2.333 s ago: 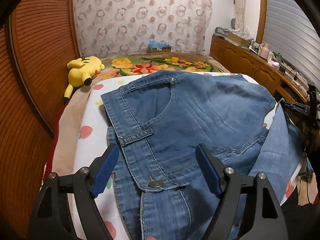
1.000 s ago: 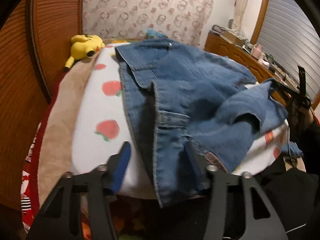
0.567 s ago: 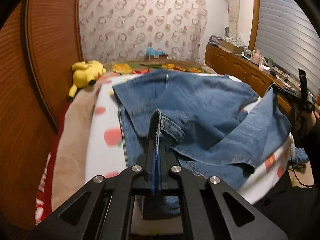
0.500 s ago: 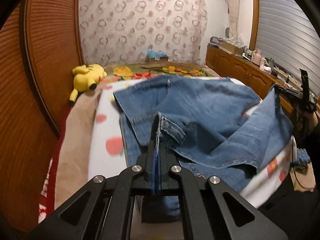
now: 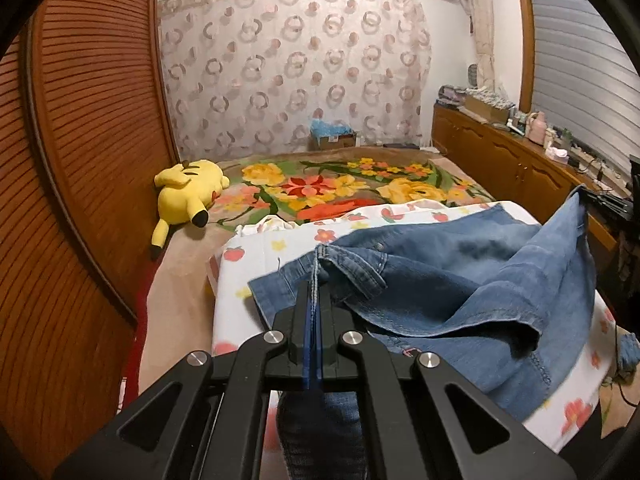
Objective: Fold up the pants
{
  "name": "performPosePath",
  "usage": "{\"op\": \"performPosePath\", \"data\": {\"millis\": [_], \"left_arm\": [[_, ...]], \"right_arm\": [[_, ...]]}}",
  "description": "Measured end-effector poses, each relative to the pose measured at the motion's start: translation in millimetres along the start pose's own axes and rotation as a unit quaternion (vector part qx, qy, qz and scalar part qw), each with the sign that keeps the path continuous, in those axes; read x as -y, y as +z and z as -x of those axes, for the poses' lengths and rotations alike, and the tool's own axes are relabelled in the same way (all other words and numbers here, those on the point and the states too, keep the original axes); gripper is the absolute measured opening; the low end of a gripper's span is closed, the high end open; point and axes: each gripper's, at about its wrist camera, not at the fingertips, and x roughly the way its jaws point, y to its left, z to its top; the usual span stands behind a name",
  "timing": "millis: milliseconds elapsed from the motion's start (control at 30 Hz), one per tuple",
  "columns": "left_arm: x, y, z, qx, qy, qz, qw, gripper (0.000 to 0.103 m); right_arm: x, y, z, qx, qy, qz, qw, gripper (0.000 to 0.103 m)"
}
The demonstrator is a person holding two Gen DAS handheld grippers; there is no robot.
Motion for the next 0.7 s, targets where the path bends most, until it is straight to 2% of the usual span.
{"op": "performPosePath", "data": {"millis": [233,333,400,467,600,700], "left_arm": [[-5.4,3.9,-47.2,-0.050,-0.004,0.007,0.9987,0.003],[-9.8,-1.1,-46.4,-0.054,0.006,0.016,0.9984,0.014],[-16.9,-6.7,-41.2,-0.054,0.004,0.031,0.9980,0.034],[-20.3,-14.8,-36.3,-0.056,-0.005,0.043,0.9975,0.045],[-20.8,-34.7,-33.3,-0.074,-0.011,0.056,0.9957,0.052],[-21.9,-48.7,-34.9,-0.086,-0.021,0.073,0.9934,0.052]], "right_arm": [[-11.4,-15.2,-66.3,-0.068,0.006,0.002,0.998,0.003],[-12.9,-23.1,-85.5,-0.088,0.008,-0.001,0.996,0.003],[-14.5,-26.8,-95.0,-0.098,0.008,-0.001,0.995,0.003],[-14.5,-25.7,-101.5,-0.103,0.006,0.001,0.995,0.003],[-12.4,-15.1,-111.1,-0.108,0.005,0.005,0.994,0.003],[-11.7,-13.9,-107.6,-0.107,0.004,0.005,0.994,0.003]]}}
